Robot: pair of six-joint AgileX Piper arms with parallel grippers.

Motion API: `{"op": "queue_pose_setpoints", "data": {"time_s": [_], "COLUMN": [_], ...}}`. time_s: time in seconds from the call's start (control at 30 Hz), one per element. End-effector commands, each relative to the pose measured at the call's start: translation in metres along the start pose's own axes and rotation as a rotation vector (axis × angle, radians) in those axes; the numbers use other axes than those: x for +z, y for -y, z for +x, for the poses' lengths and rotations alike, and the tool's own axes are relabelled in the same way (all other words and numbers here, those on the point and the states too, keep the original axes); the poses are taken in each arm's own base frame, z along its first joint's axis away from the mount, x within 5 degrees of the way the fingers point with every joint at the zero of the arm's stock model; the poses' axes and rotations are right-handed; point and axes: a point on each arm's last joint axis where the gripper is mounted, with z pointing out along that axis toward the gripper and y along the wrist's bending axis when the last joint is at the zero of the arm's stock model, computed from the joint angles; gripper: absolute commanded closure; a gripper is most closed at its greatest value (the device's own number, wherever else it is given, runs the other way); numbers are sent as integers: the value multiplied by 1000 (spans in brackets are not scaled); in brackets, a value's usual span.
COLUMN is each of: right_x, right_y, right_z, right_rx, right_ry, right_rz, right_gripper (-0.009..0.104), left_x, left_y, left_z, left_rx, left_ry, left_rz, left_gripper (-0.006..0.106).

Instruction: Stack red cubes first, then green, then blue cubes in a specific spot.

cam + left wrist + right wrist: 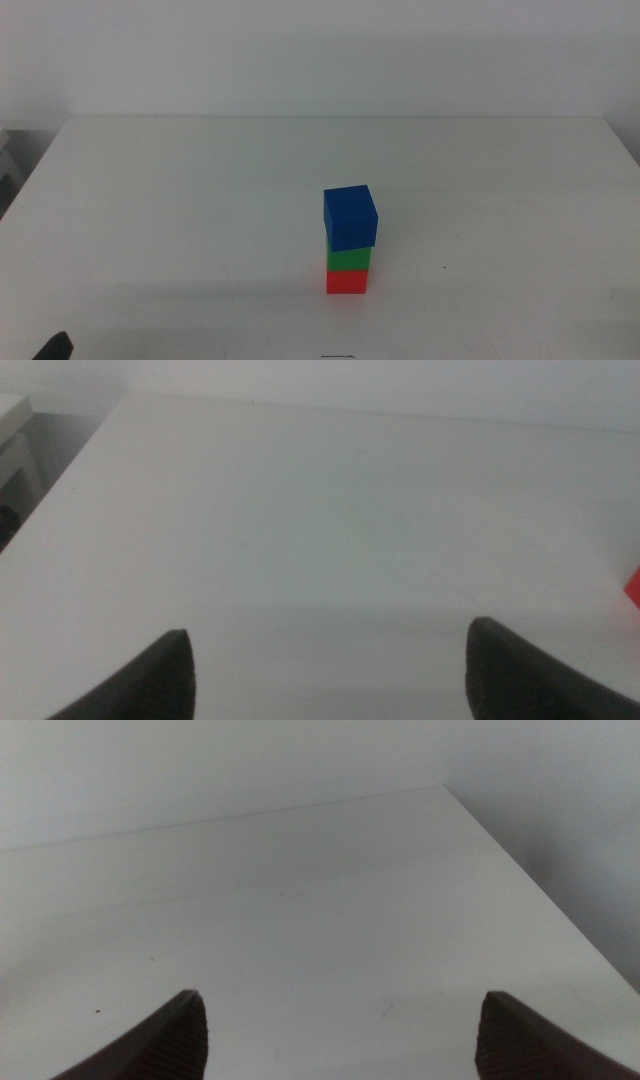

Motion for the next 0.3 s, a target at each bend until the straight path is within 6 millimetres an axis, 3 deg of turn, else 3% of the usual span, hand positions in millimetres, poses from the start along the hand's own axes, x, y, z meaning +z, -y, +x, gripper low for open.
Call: {"op": "queue_pose_setpoints", "data": {"time_s": [0.0,0.27], "right_x": [-2,-2], "right_y": [-1,-1], "right_z": [-10,-10], "right_rx": [-16,-16], "right_ry": [99,99], "right_rz": [-6,-6], "right_gripper": [12,12], "left_x": [-2,-2], "left_y": [1,-2], "left_z": [-8,-8], "left_rx": [-20,-29], "left_ry": [96,104], "left_rz": [12,-41], "left_gripper": [9,9]}}
